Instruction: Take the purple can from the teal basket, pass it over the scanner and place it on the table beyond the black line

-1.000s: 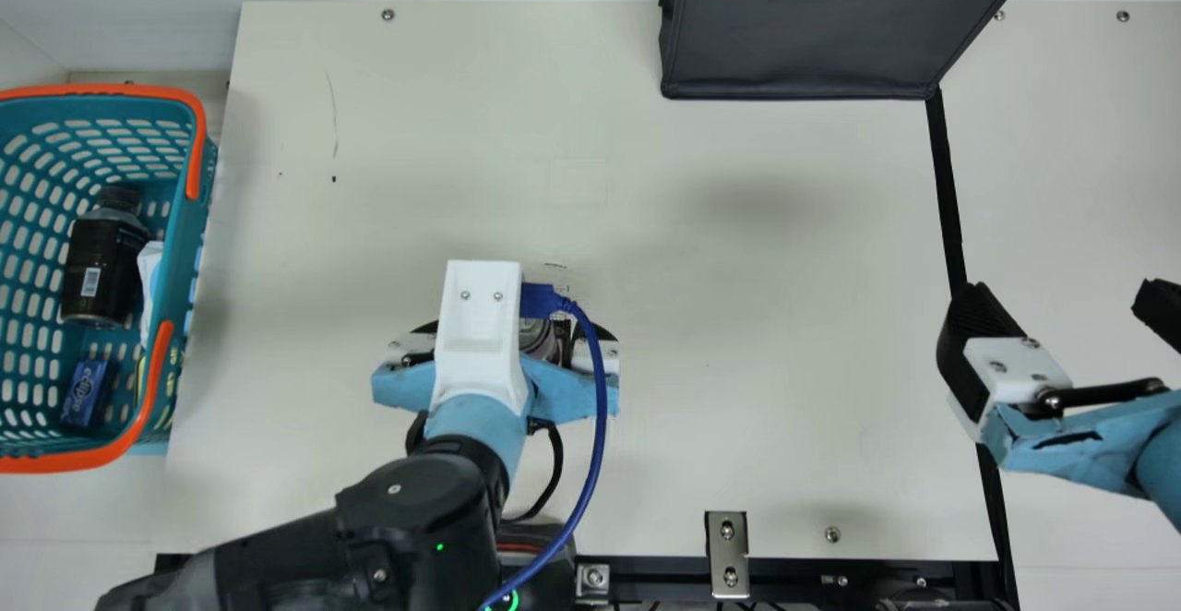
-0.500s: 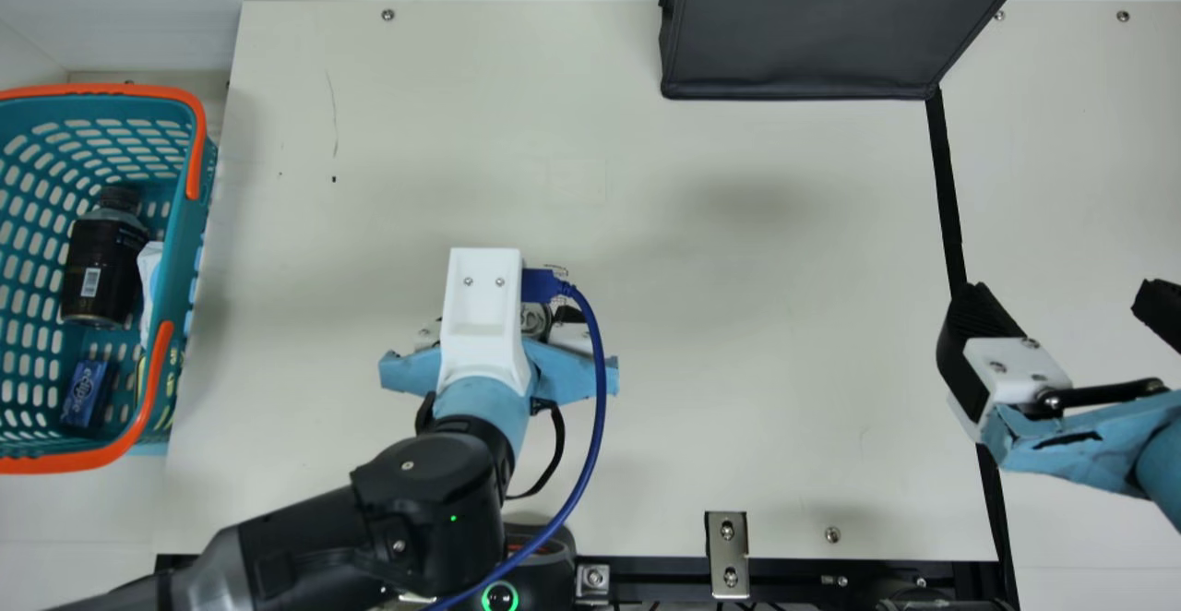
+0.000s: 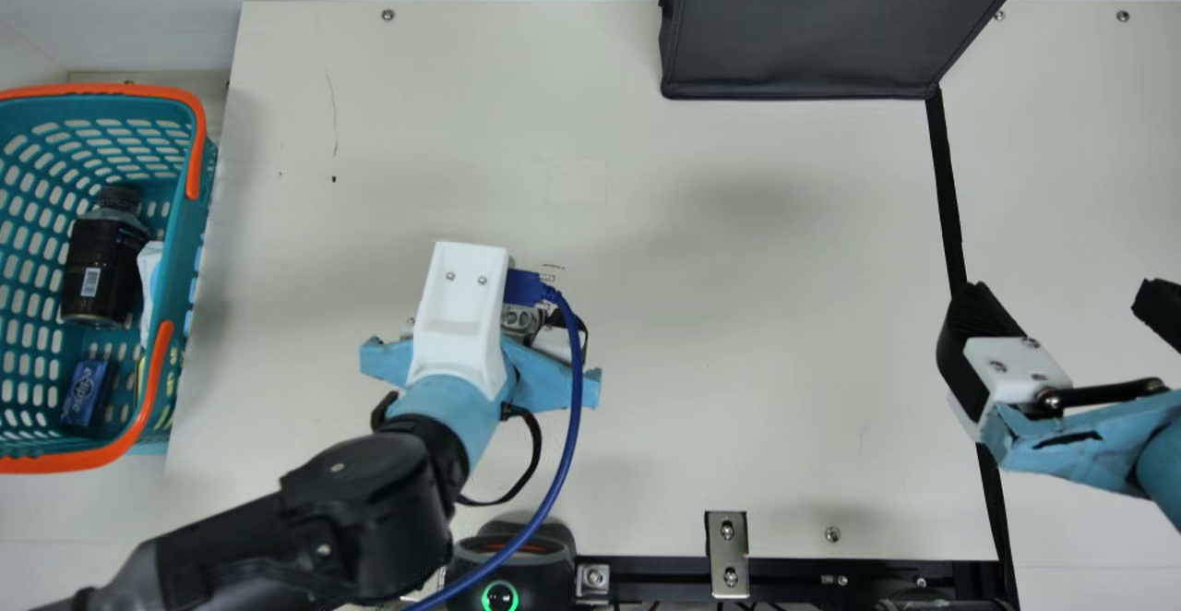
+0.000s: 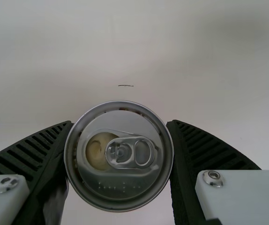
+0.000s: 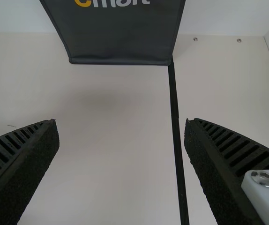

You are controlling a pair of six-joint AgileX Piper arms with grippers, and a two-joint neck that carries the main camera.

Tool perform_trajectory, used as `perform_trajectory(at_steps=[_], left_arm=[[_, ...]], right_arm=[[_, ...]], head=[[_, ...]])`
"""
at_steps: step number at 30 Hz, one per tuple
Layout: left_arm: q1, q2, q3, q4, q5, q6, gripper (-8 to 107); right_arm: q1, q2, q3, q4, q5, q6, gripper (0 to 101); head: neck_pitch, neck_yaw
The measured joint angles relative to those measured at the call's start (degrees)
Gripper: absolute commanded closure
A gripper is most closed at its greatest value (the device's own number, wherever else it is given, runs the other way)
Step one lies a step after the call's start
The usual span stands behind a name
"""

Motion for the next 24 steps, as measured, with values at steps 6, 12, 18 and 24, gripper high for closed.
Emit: perform_trajectory(at_steps=[6,12,18,24], left_arm=[[2.00,-3.33,0.96,-3.84,-3.28,10.78,107],[3.93,-5.55,1.09,-9.41,-5.95,23.34,107],[5.58,-6.94,0.93,-15.82,-7.13,37.61,107],[7.87,-7.71,0.04,-22.59,-7.13,52.18,107]], right_arm=[[0.00,0.00,0.00,0.00,0.00,0.00,6],[0.00,0.00,0.00,0.00,0.00,0.00,6],[0.00,0.00,0.00,0.00,0.00,0.00,6],[0.00,0.00,0.00,0.00,0.07,0.00,6]], head=[[0.00,0.00],[0.00,0.00],[0.00,-0.09],[0.00,0.00]])
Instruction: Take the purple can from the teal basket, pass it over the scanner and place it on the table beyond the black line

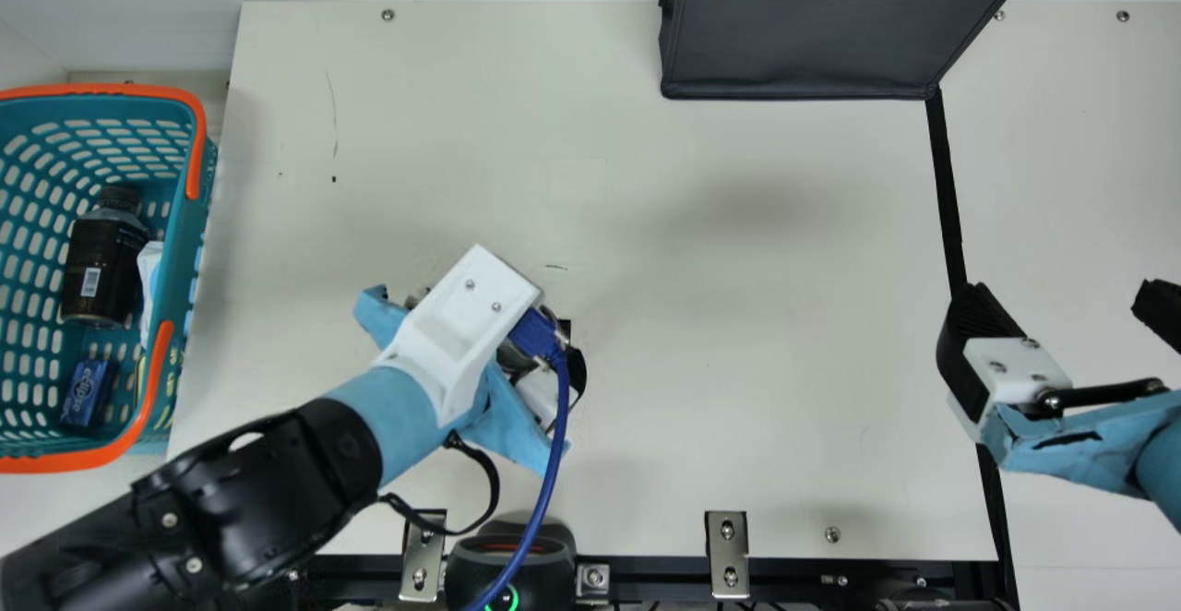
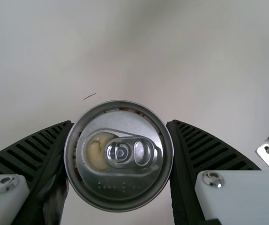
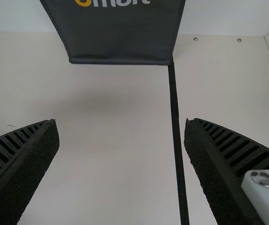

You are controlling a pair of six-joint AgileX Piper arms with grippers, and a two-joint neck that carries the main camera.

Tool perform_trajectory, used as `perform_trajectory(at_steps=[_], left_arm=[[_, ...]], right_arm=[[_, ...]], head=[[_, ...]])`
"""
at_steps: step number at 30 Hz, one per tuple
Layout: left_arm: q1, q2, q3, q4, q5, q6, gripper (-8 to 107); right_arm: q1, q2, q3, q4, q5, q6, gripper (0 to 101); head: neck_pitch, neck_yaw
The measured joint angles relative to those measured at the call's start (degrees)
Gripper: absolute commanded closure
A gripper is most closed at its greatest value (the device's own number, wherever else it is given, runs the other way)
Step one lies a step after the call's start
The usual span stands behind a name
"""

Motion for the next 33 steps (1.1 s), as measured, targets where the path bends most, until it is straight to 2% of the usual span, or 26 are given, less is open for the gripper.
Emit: perform_trajectory(at_steps=[15,33], left_arm=[[8.41,-0.65,-0.97,-18.70,3.17,34.17,107],[21.64,0.37,-1.56,-39.63,10.43,68.81,107]], right_arm=[[0.00,0.00,0.00,0.00,0.00,0.00,6],[0.00,0.00,0.00,0.00,0.00,0.00,6]], head=[[0.00,0.00],[0.00,0.00]])
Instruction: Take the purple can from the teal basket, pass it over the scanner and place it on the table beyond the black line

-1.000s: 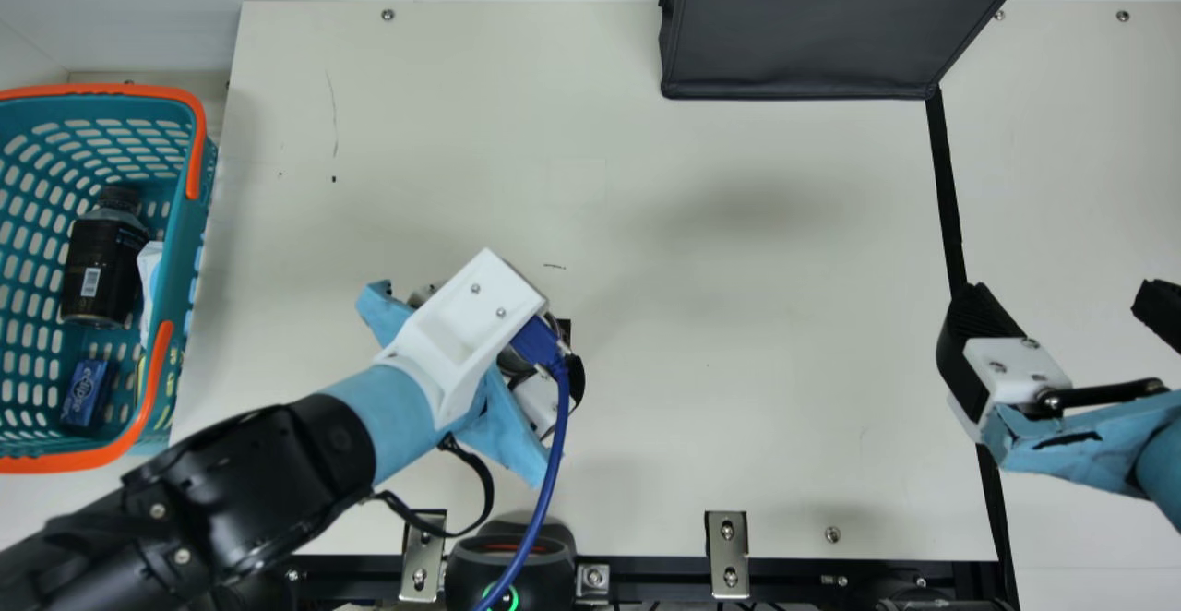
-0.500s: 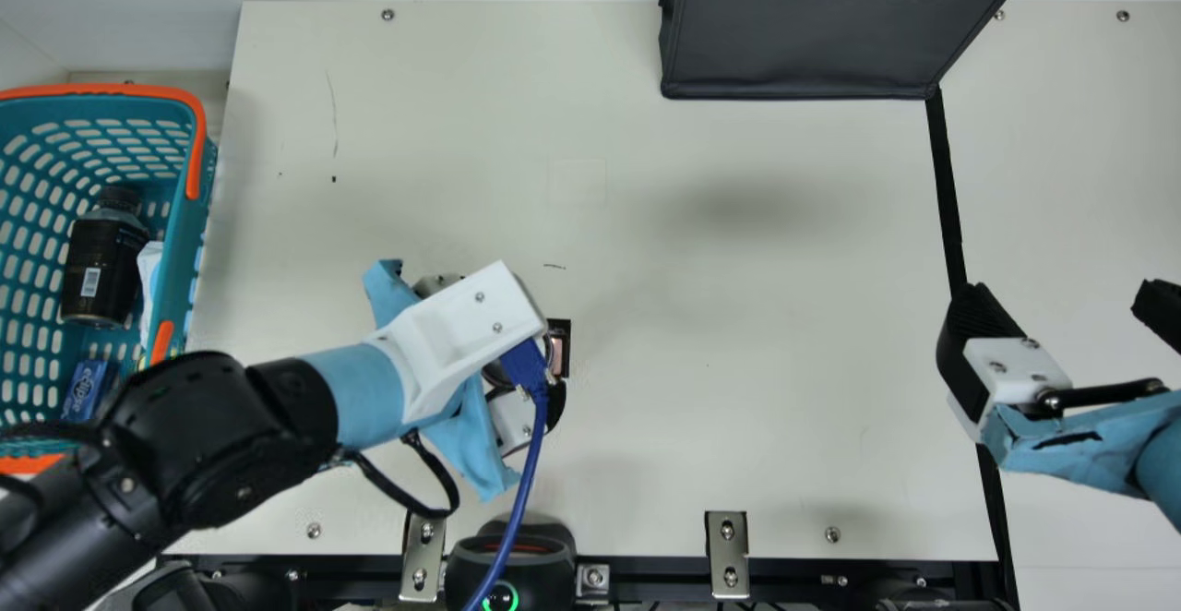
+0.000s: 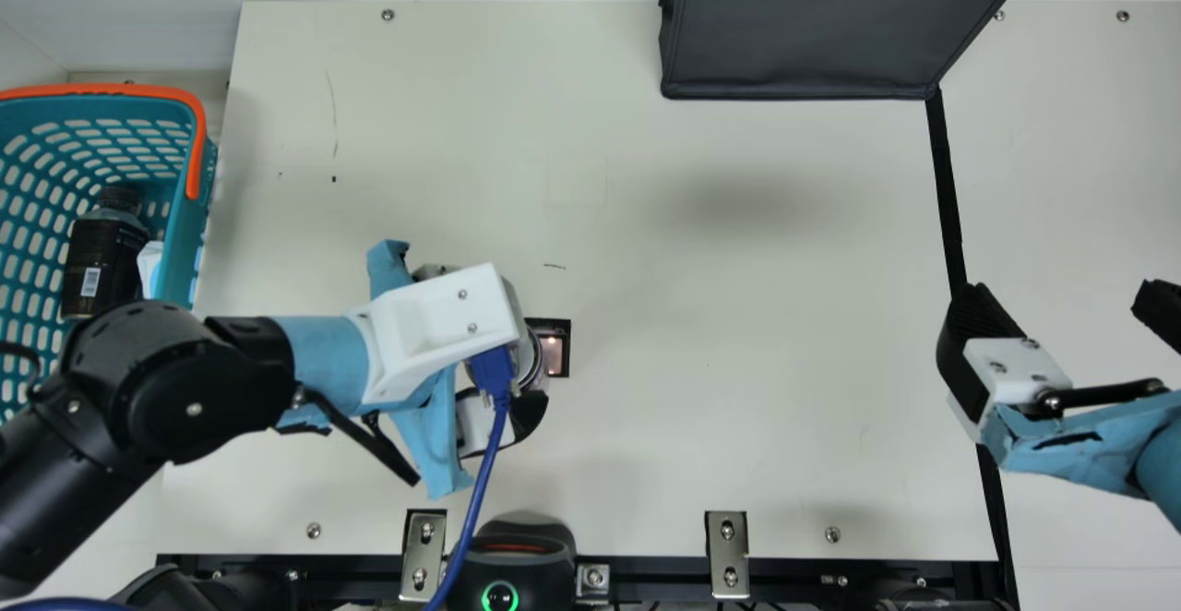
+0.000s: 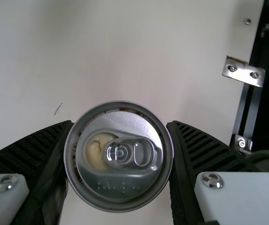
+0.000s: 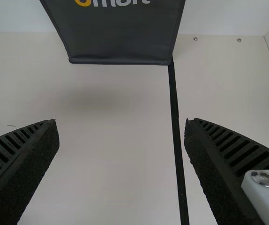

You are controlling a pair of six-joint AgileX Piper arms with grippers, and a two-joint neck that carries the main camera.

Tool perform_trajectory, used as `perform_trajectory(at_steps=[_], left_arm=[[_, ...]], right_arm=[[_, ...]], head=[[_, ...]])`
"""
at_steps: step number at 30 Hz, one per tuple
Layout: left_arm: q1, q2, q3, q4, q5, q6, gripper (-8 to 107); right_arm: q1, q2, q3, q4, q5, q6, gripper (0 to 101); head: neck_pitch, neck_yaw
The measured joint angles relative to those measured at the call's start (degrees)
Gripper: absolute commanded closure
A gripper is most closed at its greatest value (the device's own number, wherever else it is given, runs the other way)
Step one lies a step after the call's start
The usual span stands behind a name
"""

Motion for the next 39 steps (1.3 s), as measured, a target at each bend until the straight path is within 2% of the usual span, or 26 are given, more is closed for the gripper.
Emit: perform_trajectory(at_steps=[9,31,39], left_arm=[[5.26,1.74,0.32,-5.89,2.48,12.73,107],[7.05,7.02,4.72,-13.30,-4.92,23.22,107],[7.63,7.88,5.55,-14.10,-5.51,24.40,80]], right_arm=[[0.00,0.00,0.00,0.00,-0.05,0.00,6],[0.00,0.00,0.00,0.00,-0.05,0.00,6],[0.00,0.00,0.00,0.00,0.01,0.00,6]], head=[[0.00,0.00],[0.00,0.00],[0.00,0.00]])
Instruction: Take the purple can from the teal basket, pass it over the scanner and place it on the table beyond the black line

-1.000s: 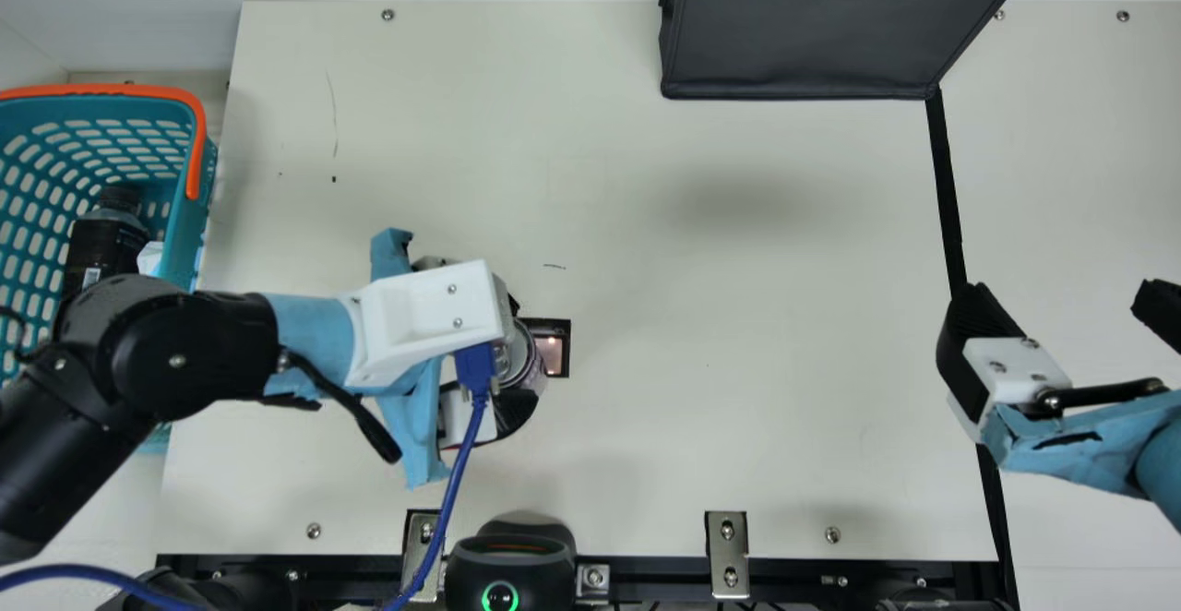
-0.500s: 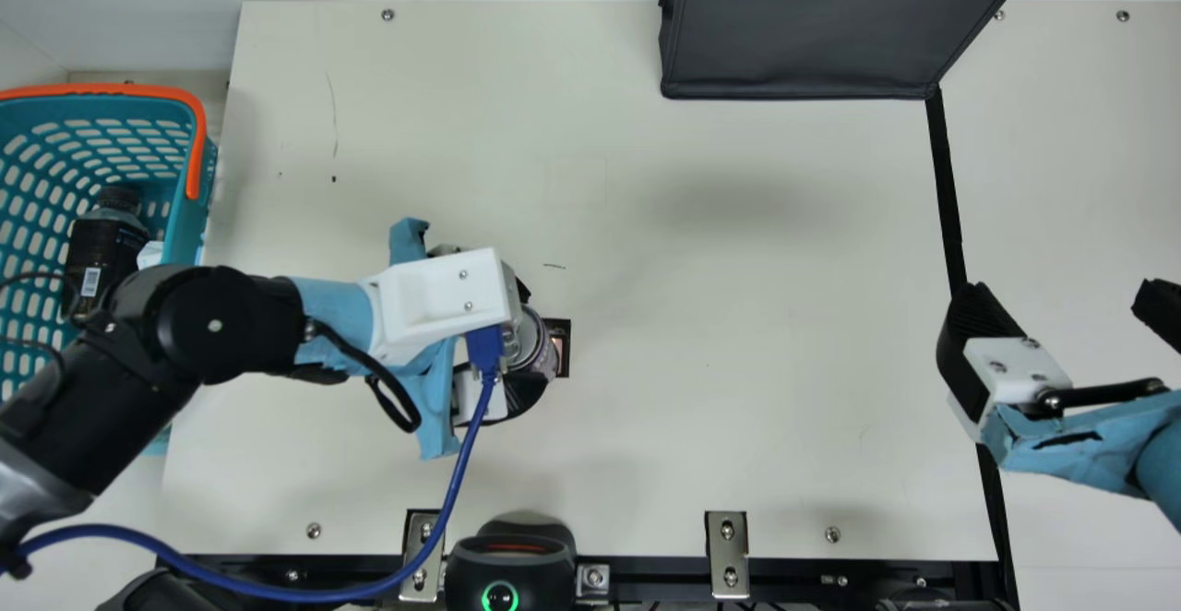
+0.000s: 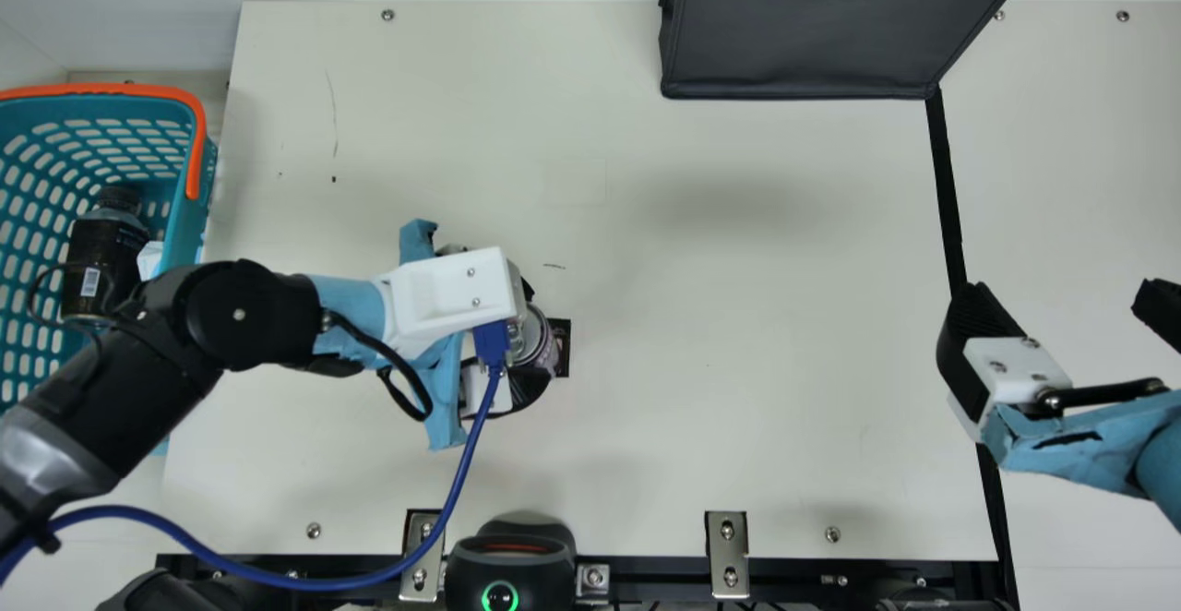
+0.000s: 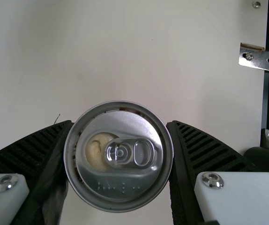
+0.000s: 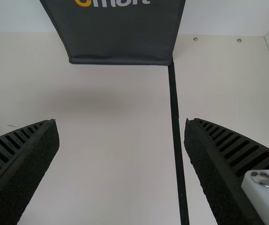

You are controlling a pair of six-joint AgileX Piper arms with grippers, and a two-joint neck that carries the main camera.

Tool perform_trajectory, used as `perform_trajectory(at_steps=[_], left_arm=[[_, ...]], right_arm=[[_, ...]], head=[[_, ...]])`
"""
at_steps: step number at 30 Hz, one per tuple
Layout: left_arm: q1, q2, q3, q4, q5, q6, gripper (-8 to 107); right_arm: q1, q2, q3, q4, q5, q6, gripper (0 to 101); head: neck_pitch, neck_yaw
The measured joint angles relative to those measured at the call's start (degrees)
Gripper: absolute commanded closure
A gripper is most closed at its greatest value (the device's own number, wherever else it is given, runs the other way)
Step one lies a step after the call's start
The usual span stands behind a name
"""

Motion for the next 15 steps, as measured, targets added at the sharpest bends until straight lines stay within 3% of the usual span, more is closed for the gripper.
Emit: perform_trajectory(at_steps=[15], left_arm=[[-0.26,1.27,0.00,0.01,-0.87,-0.33,30]], right_arm=[[0.00,0.00,0.00,0.00,0.00,0.00,6]], head=[[0.00,0.00]])
